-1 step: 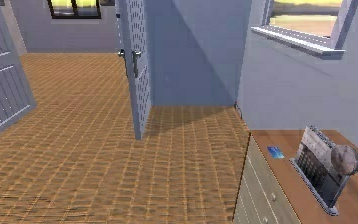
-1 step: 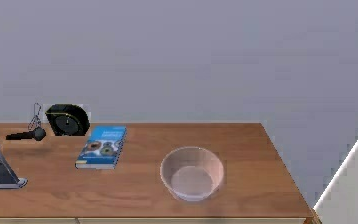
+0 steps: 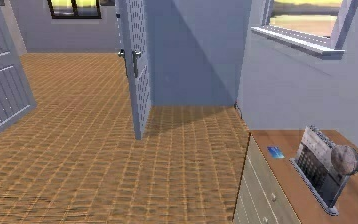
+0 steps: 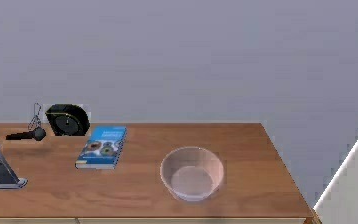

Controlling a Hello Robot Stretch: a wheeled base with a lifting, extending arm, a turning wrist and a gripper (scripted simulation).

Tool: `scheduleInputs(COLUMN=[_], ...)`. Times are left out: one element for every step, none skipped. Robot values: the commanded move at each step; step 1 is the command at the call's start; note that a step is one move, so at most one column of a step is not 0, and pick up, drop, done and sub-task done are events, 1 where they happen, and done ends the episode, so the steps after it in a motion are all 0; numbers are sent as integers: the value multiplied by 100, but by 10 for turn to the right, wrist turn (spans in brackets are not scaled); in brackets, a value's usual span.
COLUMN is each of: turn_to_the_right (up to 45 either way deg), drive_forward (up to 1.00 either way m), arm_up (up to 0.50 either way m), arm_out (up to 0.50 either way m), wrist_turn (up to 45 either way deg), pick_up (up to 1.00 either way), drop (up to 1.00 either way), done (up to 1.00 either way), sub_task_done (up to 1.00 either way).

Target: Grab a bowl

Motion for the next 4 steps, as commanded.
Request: scheduleInputs(turn_to_the_right=[0,0,0,0], drive_forward=[0,0,0,0], arm_up=[38,0,0,0], arm_out=[0,8,0,0], wrist_turn=[0,0,450,450], pick_up=[0,0,0,0], drop=[0,0,0,0], done=[0,0,0,0], sub_task_done=[0,0,0,0])
